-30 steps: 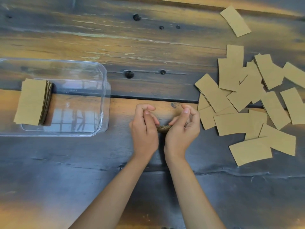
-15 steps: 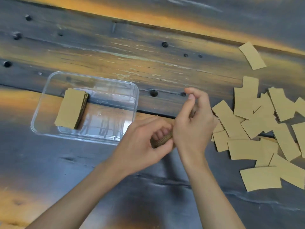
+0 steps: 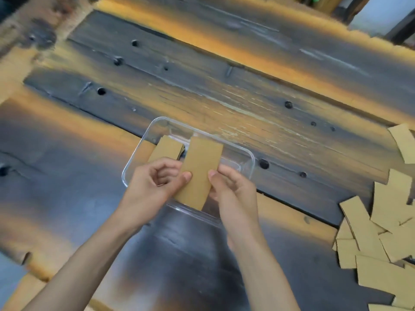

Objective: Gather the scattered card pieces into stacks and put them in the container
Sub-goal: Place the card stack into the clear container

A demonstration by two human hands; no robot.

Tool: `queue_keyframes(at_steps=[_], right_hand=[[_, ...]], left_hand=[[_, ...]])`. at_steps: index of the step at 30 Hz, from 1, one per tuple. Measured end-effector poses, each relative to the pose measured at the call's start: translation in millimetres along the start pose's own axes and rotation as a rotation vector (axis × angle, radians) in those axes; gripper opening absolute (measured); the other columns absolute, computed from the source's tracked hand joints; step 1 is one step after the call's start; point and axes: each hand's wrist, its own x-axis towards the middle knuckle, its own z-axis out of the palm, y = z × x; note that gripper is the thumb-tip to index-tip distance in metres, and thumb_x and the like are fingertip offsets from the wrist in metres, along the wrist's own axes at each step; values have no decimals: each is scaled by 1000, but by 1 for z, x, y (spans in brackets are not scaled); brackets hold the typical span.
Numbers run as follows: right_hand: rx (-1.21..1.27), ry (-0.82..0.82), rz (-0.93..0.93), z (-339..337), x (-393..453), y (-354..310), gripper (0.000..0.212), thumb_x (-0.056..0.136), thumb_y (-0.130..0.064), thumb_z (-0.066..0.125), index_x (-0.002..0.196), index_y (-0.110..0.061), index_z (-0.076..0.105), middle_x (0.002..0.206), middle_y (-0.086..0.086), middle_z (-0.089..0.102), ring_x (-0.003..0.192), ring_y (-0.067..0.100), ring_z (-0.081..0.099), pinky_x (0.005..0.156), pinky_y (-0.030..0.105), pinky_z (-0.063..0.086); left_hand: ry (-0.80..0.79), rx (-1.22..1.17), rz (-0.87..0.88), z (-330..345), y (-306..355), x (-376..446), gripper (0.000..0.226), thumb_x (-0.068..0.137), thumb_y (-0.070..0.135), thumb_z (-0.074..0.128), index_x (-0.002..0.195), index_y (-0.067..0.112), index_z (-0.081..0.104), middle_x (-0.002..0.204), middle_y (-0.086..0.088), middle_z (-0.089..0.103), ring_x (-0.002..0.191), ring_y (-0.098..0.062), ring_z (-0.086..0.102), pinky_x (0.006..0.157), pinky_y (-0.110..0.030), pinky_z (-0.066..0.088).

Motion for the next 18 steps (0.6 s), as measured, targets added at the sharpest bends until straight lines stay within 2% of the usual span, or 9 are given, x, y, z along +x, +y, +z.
queue_keyframes(at_steps=[2, 4, 5, 9, 12, 15, 16, 17, 18], right_hand=[[-62, 99, 71, 14, 14, 16, 15, 96, -17, 62, 95, -24, 74, 91, -6, 79, 87, 13, 76, 78, 34, 63], [-164, 216, 128, 24, 30, 31, 8, 90, -28, 64, 85, -31, 69, 84, -10, 77, 84, 11, 74, 84, 39, 61], [-207, 266, 150, 29, 38, 35, 7, 89, -30, 63, 83, -32, 67, 81, -12, 75, 83, 9, 72, 85, 37, 60], [-280, 330, 196, 44, 60, 40, 9, 95, -21, 59, 101, -22, 65, 88, -7, 72, 85, 16, 69, 86, 32, 56], [-358, 310, 208, 52, 68, 43, 12, 94, -22, 58, 84, -26, 62, 80, -11, 67, 88, 20, 68, 82, 30, 54], [-470, 308, 160, 53, 73, 46, 25, 92, -18, 57, 68, -25, 54, 66, -11, 61, 79, 21, 65, 70, 28, 48], [-503, 312, 144, 53, 74, 47, 20, 92, -18, 57, 74, -25, 57, 66, -10, 61, 78, 21, 64, 68, 27, 46], [-535, 313, 130, 55, 74, 48, 11, 93, -18, 56, 86, -26, 60, 67, -10, 62, 80, 20, 63, 71, 28, 47], [-563, 320, 124, 55, 74, 48, 12, 93, -19, 56, 103, -26, 61, 70, -9, 64, 83, 19, 63, 77, 30, 49]], left_hand=[[-23, 282, -37, -12, -11, 11, 5, 85, 20, 76, 89, 21, 72, 78, 9, 72, 77, -4, 65, 77, -18, 54], [-32, 639, 65, -19, -21, 18, 23, 91, 28, 64, 110, 16, 69, 96, 7, 72, 88, -5, 66, 85, -26, 55], [-23, 712, 113, -20, -24, 20, 31, 93, 30, 58, 119, 15, 64, 104, 4, 70, 94, -9, 65, 88, -31, 54], [75, 697, 191, -15, -31, 16, 44, 91, 34, 45, 130, 16, 55, 125, 1, 59, 114, -12, 58, 94, -39, 52], [125, 658, 199, -11, -35, 14, 41, 90, 30, 45, 127, 15, 55, 121, 2, 59, 110, -8, 58, 91, -34, 53], [150, 599, 181, -6, -36, 16, 33, 93, 21, 50, 125, 16, 55, 113, 6, 62, 101, -2, 59, 82, -19, 51], [163, 590, 175, -5, -35, 17, 31, 94, 17, 52, 125, 16, 55, 110, 7, 63, 100, 0, 59, 79, -14, 48], [177, 584, 164, -5, -35, 18, 30, 94, 13, 53, 124, 16, 55, 108, 8, 63, 99, 1, 59, 77, -11, 47], [187, 578, 158, -5, -35, 19, 30, 93, 12, 54, 123, 16, 55, 106, 8, 63, 98, 1, 59, 76, -12, 48]])
